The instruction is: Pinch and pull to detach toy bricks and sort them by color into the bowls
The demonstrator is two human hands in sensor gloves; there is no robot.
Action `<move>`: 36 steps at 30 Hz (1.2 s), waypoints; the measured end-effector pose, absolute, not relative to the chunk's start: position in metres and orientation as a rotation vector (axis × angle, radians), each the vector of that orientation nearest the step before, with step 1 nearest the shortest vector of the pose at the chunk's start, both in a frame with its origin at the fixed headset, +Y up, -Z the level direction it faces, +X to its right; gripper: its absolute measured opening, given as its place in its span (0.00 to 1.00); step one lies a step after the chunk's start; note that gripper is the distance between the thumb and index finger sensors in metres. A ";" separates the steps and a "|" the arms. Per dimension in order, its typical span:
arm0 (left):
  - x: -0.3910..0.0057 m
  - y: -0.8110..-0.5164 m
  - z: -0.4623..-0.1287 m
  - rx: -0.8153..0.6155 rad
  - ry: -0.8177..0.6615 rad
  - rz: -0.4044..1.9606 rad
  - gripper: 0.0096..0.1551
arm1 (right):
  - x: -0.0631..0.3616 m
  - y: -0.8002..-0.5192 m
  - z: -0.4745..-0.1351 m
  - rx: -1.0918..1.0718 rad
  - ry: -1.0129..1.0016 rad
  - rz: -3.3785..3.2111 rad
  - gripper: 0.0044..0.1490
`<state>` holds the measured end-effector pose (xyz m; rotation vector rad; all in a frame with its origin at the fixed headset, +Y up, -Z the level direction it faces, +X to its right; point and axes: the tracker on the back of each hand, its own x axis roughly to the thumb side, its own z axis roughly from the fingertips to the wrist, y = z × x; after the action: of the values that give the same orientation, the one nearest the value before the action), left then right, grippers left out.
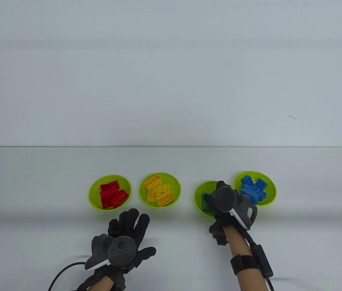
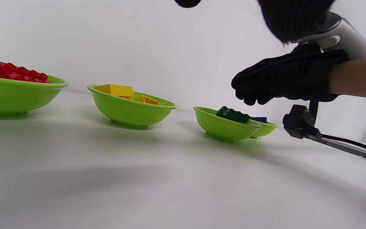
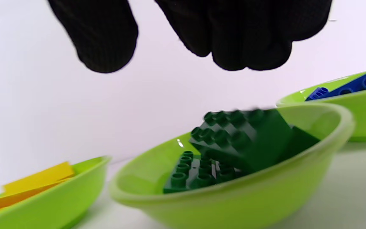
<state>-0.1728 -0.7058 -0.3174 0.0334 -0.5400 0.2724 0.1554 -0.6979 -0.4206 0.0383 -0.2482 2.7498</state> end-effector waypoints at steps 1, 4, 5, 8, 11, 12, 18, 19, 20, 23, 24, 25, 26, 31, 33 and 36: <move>-0.172 -0.706 -0.317 0.032 -0.543 0.271 0.56 | 0.158 -0.694 -0.414 0.079 -0.239 2.753 0.50; -0.170 -0.706 -0.316 0.029 -0.550 0.267 0.56 | 0.168 -0.681 -0.391 0.203 -0.196 2.767 0.53; -0.169 -0.707 -0.316 0.025 -0.553 0.265 0.56 | 0.172 -0.676 -0.379 0.260 -0.175 2.774 0.54; -0.167 -0.708 -0.315 0.018 -0.559 0.259 0.56 | 0.178 -0.672 -0.354 0.357 -0.148 2.763 0.55; -0.166 -0.709 -0.315 0.011 -0.563 0.251 0.56 | 0.181 -0.677 -0.336 0.409 -0.107 2.749 0.55; -0.165 -0.709 -0.314 0.008 -0.566 0.249 0.56 | 0.182 -0.679 -0.330 0.424 -0.088 2.750 0.56; -0.164 -0.710 -0.314 -0.005 -0.570 0.244 0.56 | 0.181 -0.692 -0.312 0.485 0.065 2.825 0.58; -0.164 -0.710 -0.313 -0.009 -0.570 0.241 0.56 | 0.180 -0.694 -0.310 0.493 0.077 2.839 0.58; -0.163 -0.711 -0.313 -0.012 -0.570 0.238 0.56 | 0.180 -0.695 -0.310 0.501 0.077 2.849 0.58; -0.162 -0.713 -0.313 -0.024 -0.572 0.229 0.56 | 0.179 -0.698 -0.308 0.516 0.097 2.857 0.59; -0.162 -0.714 -0.313 -0.025 -0.574 0.228 0.56 | 0.179 -0.698 -0.308 0.518 0.114 2.852 0.59; -0.162 -0.714 -0.313 -0.026 -0.575 0.227 0.56 | 0.179 -0.699 -0.308 0.522 0.116 2.851 0.59; -0.161 -0.714 -0.313 -0.027 -0.577 0.228 0.56 | 0.179 -0.699 -0.308 0.524 0.113 2.851 0.59; -0.162 -0.713 -0.314 -0.030 -0.574 0.233 0.56 | 0.179 -0.699 -0.304 0.543 0.101 2.853 0.59; -0.162 -0.713 -0.314 -0.028 -0.572 0.230 0.56 | 0.179 -0.698 -0.301 0.552 0.091 2.850 0.59; -0.162 -0.713 -0.314 -0.028 -0.570 0.227 0.56 | 0.178 -0.697 -0.297 0.563 0.078 2.845 0.58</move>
<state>-0.1622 -0.7131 -0.3136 -0.0283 -0.5701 0.2269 0.1783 -0.6971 -0.2969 0.5627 0.0784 2.8452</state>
